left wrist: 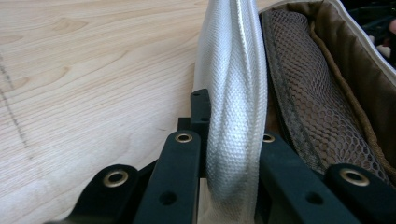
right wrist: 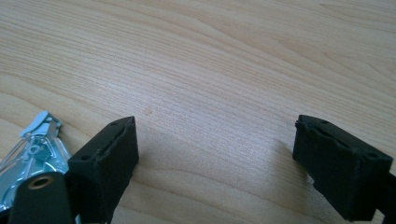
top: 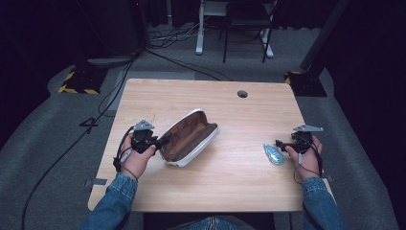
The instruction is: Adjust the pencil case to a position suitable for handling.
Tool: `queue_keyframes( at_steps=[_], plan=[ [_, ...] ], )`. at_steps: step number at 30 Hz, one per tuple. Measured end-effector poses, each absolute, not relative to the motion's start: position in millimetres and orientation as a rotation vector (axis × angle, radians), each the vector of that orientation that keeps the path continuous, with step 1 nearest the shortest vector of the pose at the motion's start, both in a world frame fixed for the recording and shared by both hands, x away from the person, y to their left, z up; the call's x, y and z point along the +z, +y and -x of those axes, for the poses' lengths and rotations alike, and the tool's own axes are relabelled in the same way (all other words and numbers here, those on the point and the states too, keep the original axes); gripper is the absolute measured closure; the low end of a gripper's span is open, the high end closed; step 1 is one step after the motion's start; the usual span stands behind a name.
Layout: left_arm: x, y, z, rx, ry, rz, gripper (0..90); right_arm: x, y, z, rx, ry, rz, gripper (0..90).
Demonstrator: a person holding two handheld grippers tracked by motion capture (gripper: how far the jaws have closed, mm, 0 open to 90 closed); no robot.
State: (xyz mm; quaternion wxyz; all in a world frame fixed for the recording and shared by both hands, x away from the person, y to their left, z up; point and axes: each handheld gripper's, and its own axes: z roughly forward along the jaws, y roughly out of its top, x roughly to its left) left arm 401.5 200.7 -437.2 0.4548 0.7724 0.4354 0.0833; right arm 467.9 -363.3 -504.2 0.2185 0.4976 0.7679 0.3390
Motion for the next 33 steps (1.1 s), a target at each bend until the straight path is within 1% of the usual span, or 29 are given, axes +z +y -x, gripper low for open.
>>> queue_keyframes(
  at_steps=[16,33],
  plan=[
    [-419.2,176.3,-382.6,0.170,0.958,-1.957,85.6,-504.0,-363.3,-467.8,0.937,2.128,-1.377,14.4],
    [-413.2,155.0,-369.2,0.131,0.865,-2.000,85.6,-504.0,-363.3,-467.8,0.937,2.129,-1.376,14.4]
  ],
)
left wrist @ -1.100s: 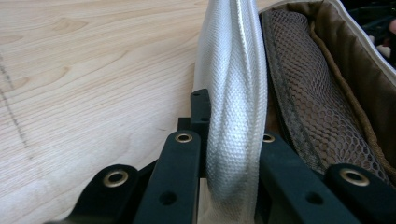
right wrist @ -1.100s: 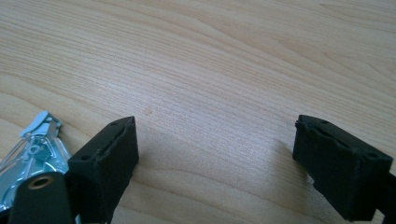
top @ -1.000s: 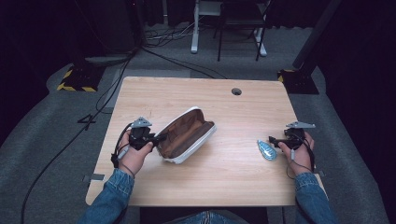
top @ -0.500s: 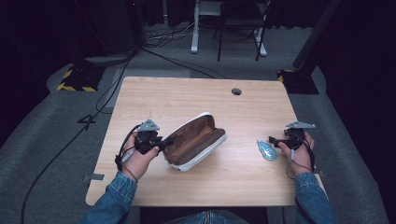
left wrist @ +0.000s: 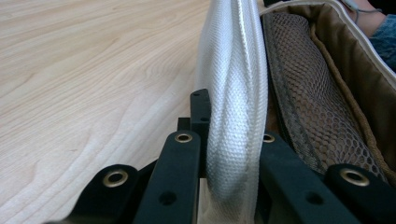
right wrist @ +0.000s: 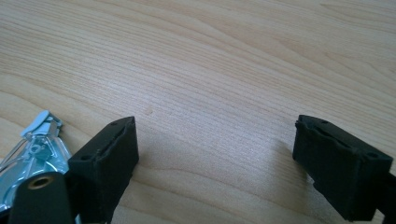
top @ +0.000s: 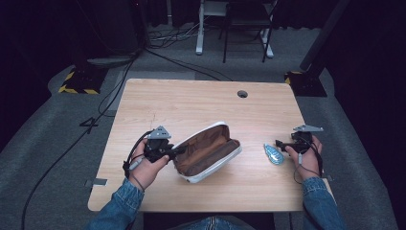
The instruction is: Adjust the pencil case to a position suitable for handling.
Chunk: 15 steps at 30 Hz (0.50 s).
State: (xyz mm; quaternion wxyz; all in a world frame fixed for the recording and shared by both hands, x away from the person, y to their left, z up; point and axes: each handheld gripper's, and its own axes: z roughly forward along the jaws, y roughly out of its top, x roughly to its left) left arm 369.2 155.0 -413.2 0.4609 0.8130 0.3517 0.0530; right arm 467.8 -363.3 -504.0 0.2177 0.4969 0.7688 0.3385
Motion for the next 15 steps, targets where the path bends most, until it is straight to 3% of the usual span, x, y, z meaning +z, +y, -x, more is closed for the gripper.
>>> queue_keyframes(
  at_steps=[15],
  plan=[
    [-413.0,139.9,-354.7,0.092,0.773,-2.050,85.5,-504.1,-363.2,-467.6,0.938,2.132,-1.373,14.4]
  ],
)
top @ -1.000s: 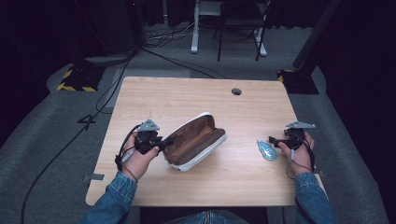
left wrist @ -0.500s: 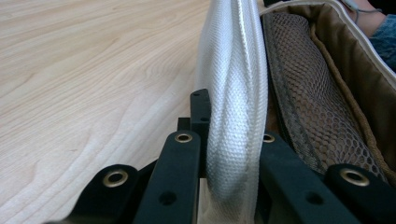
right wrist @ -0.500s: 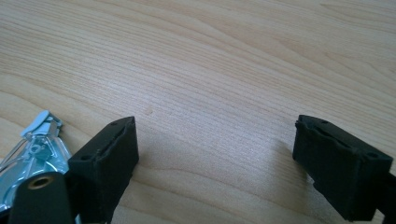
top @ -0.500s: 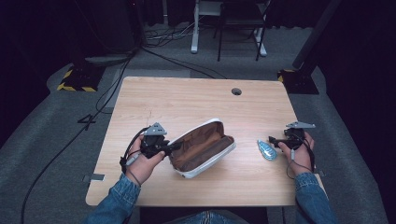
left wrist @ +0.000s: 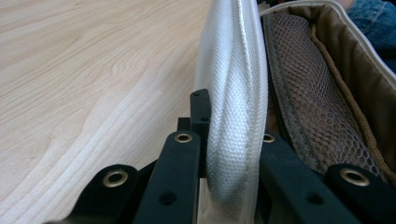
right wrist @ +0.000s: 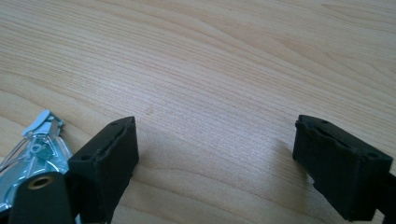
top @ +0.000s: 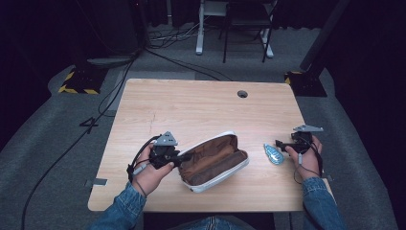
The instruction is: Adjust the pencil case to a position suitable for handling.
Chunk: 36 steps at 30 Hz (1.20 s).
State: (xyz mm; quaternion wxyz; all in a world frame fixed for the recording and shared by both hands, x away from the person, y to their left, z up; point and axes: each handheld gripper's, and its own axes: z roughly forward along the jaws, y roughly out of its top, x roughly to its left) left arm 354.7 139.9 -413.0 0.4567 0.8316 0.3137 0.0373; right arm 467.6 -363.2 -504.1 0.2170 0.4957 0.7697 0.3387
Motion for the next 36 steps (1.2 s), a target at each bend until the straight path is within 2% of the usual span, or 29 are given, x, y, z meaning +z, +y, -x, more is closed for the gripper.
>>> queue_keyframes(
  at_steps=[20,28,36],
  plan=[
    [-436.1,114.5,-350.0,-0.014,0.682,-2.111,85.4,-504.1,-363.3,-467.6,0.939,2.133,-1.373,14.4],
    [-447.9,109.4,-352.8,-0.063,0.700,-2.109,84.9,-504.0,-363.2,-467.7,0.939,2.133,-1.373,14.4],
    [-455.3,108.7,-354.9,-0.059,0.719,-2.141,82.0,-504.0,-363.3,-467.7,0.939,2.133,-1.372,14.4]
  ],
)
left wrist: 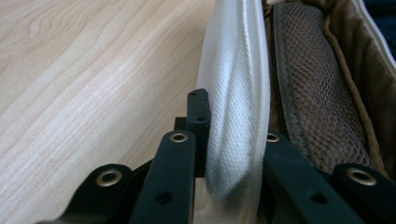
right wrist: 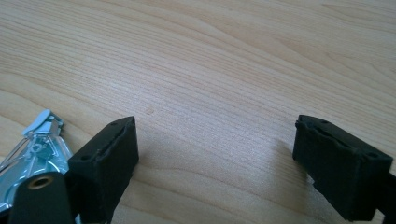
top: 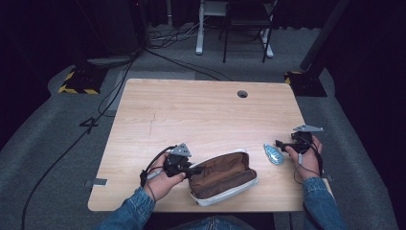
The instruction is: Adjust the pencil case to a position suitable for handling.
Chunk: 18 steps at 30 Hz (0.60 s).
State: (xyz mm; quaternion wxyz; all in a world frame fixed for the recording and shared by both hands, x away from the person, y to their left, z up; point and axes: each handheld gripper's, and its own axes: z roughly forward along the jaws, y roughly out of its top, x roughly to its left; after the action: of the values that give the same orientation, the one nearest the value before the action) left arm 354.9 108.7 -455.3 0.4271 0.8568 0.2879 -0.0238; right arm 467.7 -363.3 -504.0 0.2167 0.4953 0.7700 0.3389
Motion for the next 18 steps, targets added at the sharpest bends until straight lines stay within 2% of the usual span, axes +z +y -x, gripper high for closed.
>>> queue_keyframes(
  at_steps=[4,8,10,11,12,16,18],
  plan=[
    [-457.5,110.3,-356.5,-0.075,0.734,-2.136,81.2,-504.0,-363.5,-467.7,0.940,2.136,-1.370,14.4],
    [-457.6,110.0,-356.4,-0.091,0.740,-2.126,75.8,-504.1,-363.7,-467.7,0.941,2.136,-1.368,14.4],
    [-458.1,108.8,-356.6,-0.107,0.748,-2.109,65.6,-504.1,-363.7,-467.7,0.941,2.137,-1.368,14.4],
    [-458.4,108.4,-356.6,-0.105,0.750,-2.103,56.4,-504.1,-363.7,-467.8,0.941,2.137,-1.367,14.4],
    [-458.7,108.1,-356.6,-0.094,0.753,-2.101,52.4,-504.1,-363.7,-467.8,0.941,2.137,-1.367,14.4],
    [-458.5,108.0,-356.9,-0.047,0.751,-2.107,41.7,-504.1,-363.7,-467.8,0.941,2.137,-1.367,14.4],
    [-457.1,108.2,-356.5,-0.029,0.747,-2.105,39.6,-504.1,-363.7,-467.8,0.941,2.137,-1.367,14.4]
  ],
)
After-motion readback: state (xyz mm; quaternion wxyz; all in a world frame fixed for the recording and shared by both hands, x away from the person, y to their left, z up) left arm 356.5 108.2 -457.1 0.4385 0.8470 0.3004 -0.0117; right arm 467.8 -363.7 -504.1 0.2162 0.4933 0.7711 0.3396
